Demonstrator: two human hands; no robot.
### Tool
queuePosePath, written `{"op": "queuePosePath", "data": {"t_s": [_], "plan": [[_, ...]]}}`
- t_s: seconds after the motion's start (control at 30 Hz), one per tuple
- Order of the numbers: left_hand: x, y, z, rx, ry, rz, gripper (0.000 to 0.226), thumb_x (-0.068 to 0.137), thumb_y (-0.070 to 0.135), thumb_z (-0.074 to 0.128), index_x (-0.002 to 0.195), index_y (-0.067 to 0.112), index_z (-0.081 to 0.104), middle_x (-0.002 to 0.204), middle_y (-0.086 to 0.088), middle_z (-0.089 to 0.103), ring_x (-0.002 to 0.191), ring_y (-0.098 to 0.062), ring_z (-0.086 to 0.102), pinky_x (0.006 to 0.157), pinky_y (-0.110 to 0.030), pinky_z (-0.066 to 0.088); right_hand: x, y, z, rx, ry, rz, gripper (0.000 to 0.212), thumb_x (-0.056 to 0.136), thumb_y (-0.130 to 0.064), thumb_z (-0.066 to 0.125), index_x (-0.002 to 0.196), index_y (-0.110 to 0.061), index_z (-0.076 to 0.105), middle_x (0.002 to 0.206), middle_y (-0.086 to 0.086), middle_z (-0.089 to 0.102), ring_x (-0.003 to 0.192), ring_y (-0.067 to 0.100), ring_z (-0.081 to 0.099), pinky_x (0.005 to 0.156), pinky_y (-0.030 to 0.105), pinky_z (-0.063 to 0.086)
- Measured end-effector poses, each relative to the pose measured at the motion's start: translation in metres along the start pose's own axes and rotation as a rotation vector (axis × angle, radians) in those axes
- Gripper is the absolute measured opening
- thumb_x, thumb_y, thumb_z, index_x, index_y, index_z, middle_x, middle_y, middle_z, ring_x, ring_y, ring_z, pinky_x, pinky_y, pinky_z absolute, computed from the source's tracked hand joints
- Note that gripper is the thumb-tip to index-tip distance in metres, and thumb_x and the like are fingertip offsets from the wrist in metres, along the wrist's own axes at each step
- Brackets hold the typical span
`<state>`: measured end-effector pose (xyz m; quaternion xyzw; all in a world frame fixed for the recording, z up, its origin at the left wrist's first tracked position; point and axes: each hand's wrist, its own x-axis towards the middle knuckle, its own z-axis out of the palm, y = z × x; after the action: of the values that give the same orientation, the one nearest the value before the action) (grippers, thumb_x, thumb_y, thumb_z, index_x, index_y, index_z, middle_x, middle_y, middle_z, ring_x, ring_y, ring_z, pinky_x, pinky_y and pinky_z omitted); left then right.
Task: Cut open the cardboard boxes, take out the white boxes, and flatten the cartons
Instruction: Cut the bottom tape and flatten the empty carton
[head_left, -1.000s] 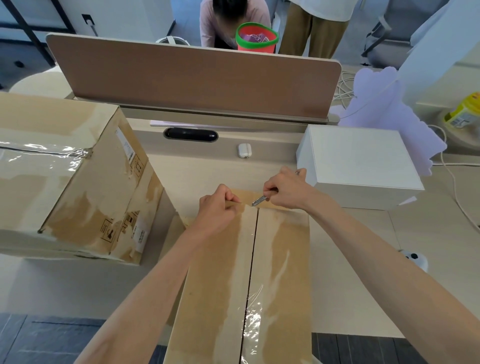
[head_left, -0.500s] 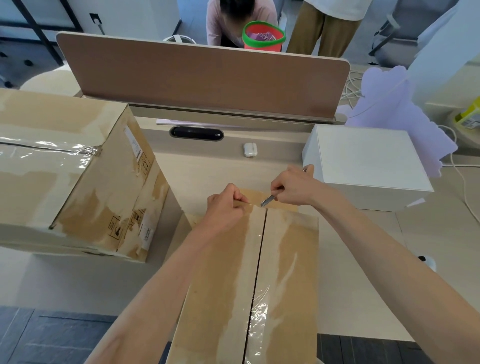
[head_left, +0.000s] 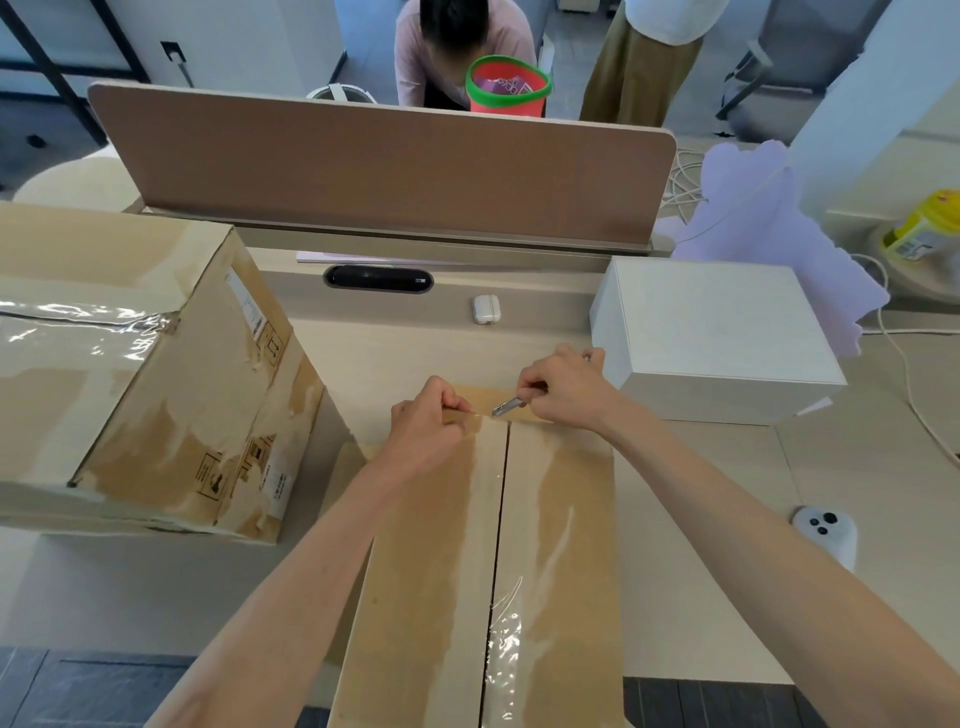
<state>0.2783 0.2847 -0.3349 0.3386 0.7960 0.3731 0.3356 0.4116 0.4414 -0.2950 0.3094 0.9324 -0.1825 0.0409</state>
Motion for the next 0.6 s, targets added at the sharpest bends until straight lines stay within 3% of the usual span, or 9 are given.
{"op": "queuePosePath", "data": {"t_s": [0.13,0.3,0.6], "plan": [[-0.002,0.002,-0.001,-0.007,-0.003,0.002,0.028,0.081,0.011,0.055,0.079,0.031,0.037,0.09,0.027,0.065,0.113,-0.027,0.049,0.097,-0.044,0.042,0.002,-0.002,0.002,0.001,-0.007,0.013,0.019,0.074,-0.01,0.045,0.073,-0.014,0.063,0.066,-0.009,0.051,0.09,0.018,0.04,0.06,0.037,0.009],[-0.003,0.003,0.001,0.001,-0.01,0.001,0.026,0.082,0.012,0.057,0.082,0.032,0.039,0.085,0.036,0.063,0.113,-0.025,0.047,0.096,-0.044,0.043,0.002,-0.007,0.002,0.091,0.001,0.035,0.023,0.072,-0.009,0.044,0.076,-0.012,0.066,0.063,-0.008,0.046,0.08,0.015,0.038,0.068,0.035,0.017],[-0.002,0.004,-0.001,0.0,-0.002,-0.003,0.028,0.083,0.01,0.057,0.083,0.031,0.039,0.093,0.026,0.064,0.115,-0.025,0.047,0.094,-0.044,0.044,0.002,-0.005,-0.002,0.018,0.005,0.036,0.02,0.08,-0.014,0.048,0.071,-0.02,0.065,0.065,-0.01,0.053,0.091,0.017,0.04,0.072,0.035,0.018]]}}
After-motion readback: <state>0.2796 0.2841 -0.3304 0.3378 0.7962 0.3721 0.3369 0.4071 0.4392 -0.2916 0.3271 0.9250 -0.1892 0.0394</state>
